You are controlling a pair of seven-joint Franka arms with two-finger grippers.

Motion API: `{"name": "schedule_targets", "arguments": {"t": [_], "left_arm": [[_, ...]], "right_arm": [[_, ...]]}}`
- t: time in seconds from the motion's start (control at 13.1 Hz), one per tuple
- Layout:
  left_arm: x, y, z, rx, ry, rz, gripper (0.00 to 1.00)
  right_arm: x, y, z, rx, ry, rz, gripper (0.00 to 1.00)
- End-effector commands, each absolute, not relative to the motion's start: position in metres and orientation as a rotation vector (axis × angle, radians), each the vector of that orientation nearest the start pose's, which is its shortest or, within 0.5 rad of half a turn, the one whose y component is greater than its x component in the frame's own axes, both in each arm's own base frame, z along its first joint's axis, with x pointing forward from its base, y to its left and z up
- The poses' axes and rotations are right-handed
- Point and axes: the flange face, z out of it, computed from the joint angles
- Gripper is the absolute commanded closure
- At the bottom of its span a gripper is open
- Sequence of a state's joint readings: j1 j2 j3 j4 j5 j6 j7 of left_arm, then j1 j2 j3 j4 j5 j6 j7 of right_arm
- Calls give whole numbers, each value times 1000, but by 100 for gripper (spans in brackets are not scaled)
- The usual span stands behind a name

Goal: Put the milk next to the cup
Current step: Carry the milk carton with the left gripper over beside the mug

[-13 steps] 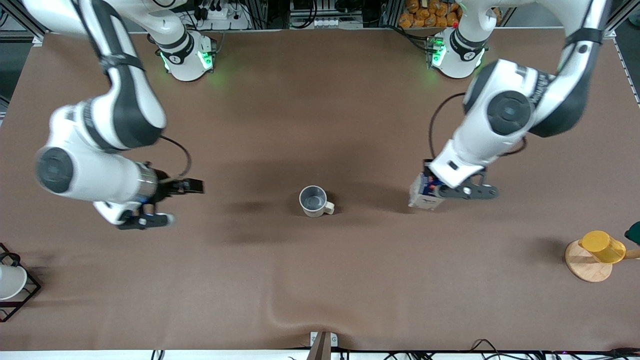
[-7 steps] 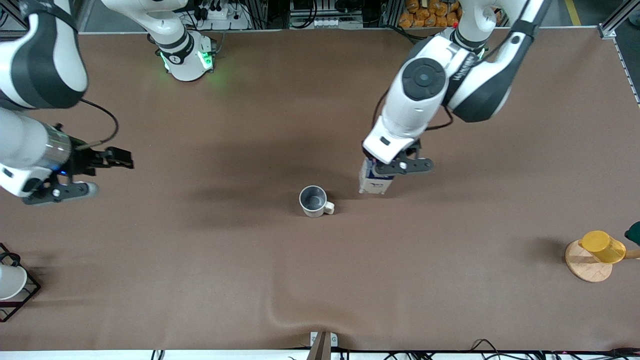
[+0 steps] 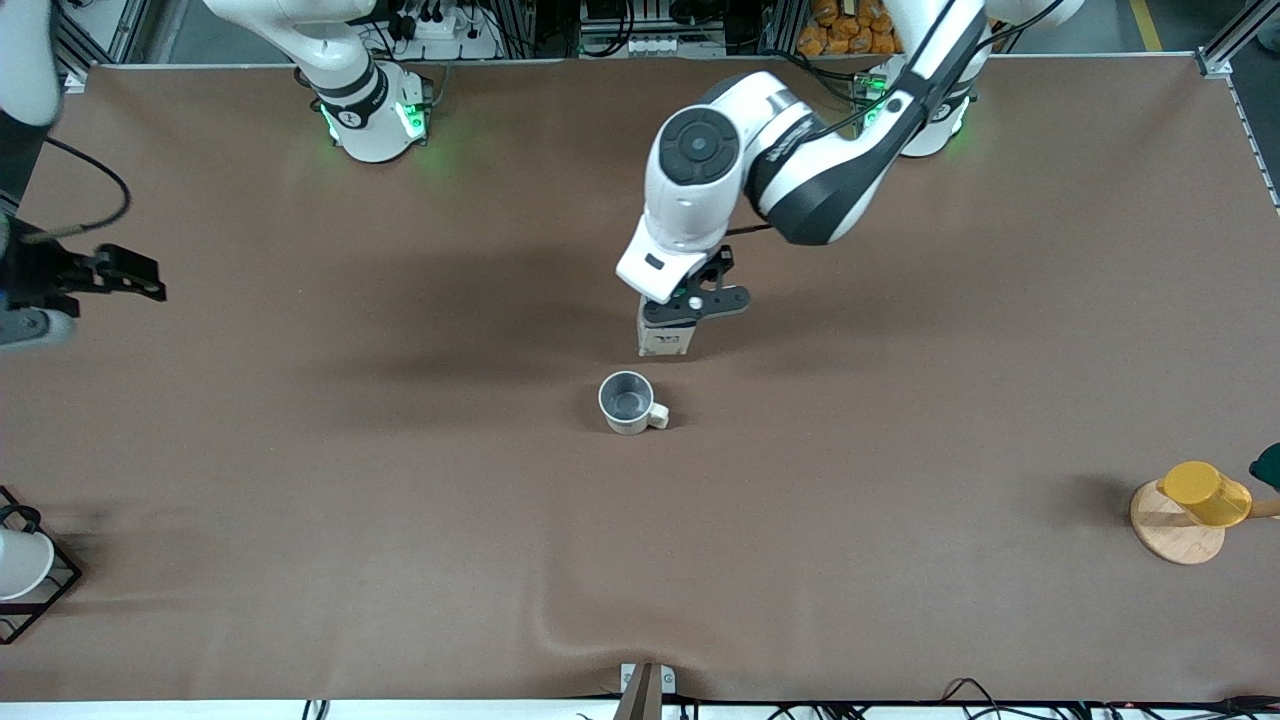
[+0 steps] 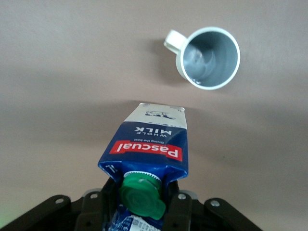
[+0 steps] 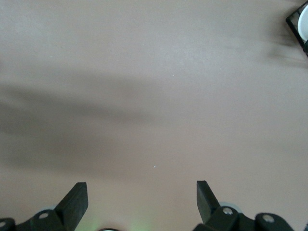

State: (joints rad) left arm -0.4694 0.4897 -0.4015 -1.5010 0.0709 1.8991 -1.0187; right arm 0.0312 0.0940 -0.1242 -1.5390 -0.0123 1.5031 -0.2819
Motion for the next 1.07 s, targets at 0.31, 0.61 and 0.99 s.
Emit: {"name": "schedule_targets", "arguments": {"t": [0.31,0.61,0.99], "left_arm": [[485,-522,375,-3129,-229,167,67],[489,-527,365,-3129,-221,161,67],[490,-532,353,-3142,-216,158,65]], "right_arm": [[549,-50,603,-3068,27,260,0],[549,-52,609,-3062,49,233,0],[557,-52,613,-3045,46,155,0]]}}
